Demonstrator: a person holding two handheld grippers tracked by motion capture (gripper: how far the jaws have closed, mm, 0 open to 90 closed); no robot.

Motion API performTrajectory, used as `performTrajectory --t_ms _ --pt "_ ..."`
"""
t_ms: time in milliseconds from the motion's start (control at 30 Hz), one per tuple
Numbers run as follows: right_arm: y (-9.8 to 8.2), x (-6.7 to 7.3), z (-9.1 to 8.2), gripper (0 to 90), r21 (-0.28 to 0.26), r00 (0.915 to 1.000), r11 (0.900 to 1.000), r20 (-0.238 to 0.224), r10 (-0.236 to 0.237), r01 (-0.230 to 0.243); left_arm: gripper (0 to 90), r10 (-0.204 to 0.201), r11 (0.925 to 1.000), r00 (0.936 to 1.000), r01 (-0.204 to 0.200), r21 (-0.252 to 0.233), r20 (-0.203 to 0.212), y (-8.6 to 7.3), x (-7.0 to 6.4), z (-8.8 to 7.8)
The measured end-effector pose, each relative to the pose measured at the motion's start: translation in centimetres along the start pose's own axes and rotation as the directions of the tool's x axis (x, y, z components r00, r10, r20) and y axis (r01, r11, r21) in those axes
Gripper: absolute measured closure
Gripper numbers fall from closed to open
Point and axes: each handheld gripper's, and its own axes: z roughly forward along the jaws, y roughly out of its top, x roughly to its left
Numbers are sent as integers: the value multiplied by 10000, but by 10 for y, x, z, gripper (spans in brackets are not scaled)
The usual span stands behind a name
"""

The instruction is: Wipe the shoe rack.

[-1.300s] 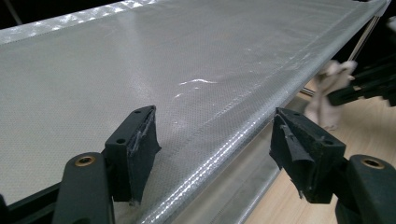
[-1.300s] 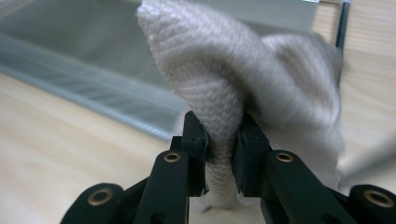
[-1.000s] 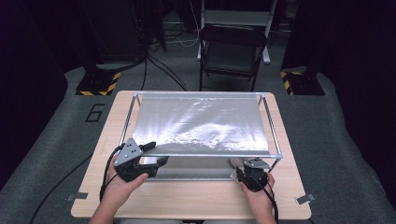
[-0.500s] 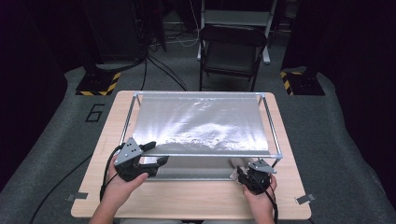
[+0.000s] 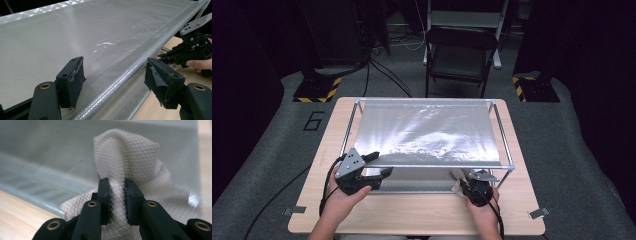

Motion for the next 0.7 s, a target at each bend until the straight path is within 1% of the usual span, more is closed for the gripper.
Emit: performTrajectory --t_ms 33,67,100,133,167,200,233,267,300,333,367,400,433,467,500,533,567,600,633,667,700 --pt "0 -4 -2 769 108 9988 9997 442 215 -220 318 -6 10000 10000 6 5 15 0 0 0" --pt "0 -4 -2 769 108 9988 9997 442 215 -220 318 9 10000 10000 -9 12 23 0 0 0" --pt "-1 -9 -5 770 100 9970 9993 685 356 -364 318 -2 10000 10000 2 5 20 0 0 0" --pt "-2 -14 -8 770 154 9929 9990 1119 406 -426 318 -10 10000 10000 10 -28 15 0 0 0" --pt "-5 -24 -12 771 160 9904 9974 1209 674 -699 318 -92 10000 9996 92 -20 257 0 -1 1" --pt "-5 -25 -13 770 126 9892 9945 1051 1017 -1036 318 -43 10000 9996 43 -6 266 1 -2 2" --pt "-5 -23 -12 770 150 9890 9937 1005 1086 -1107 318 -43 10000 9996 43 -6 266 1 -2 2" --pt "-4 -22 -10 768 112 9924 9961 884 859 -872 318 147 9999 9999 -147 27 68 2 -5 4" --pt "-2 -17 -8 763 170 9946 9957 513 903 -913 317 97 9999 9999 -97 26 23 2 -7 6" --pt "-2 -17 -8 763 170 9946 9957 513 903 -913 317 97 9999 9999 -97 26 23 2 -7 6" --pt "-1 -13 -4 757 -13 9966 9966 -25 827 -827 317 152 9999 9999 -152 15 -18 2 -8 6" --pt "0 -6 -1 754 102 9979 9980 -158 630 -628 317 169 9999 9999 -169 21 -26 2 -8 7" --pt "2 -2 0 753 285 9999 9996 150 4 -8 318 180 9998 9998 -180 29 -36 2 -8 6" --pt "3 1 1 755 273 9983 9987 383 -430 419 318 143 9999 9999 -143 5 -32 2 -8 6" --pt "2 0 0 755 243 9975 9985 492 -511 500 318 148 9999 9999 -149 27 13 2 -7 6" --pt "2 -3 -2 754 241 9991 9995 376 -191 182 318 106 9999 9999 -106 10 40 2 -7 6" --pt "0 -7 -3 753 234 9985 9991 407 353 -363 318 103 9999 9999 -103 9 54 2 -7 6" --pt "-1 -15 -5 753 154 9976 9995 643 266 -277 318 93 10000 9999 -93 21 84 2 -6 6" --pt "-2 -18 -7 754 57 9957 9983 721 581 -586 319 75 10000 9999 -75 3 70 2 -6 6" --pt "-2 -20 -9 754 192 9933 9966 844 788 -807 318 78 10000 9999 -79 35 124 2 -6 6" --pt "-3 -22 -9 755 168 9932 9973 933 697 -715 318 93 10000 9999 -93 -13 65 2 -6 6"
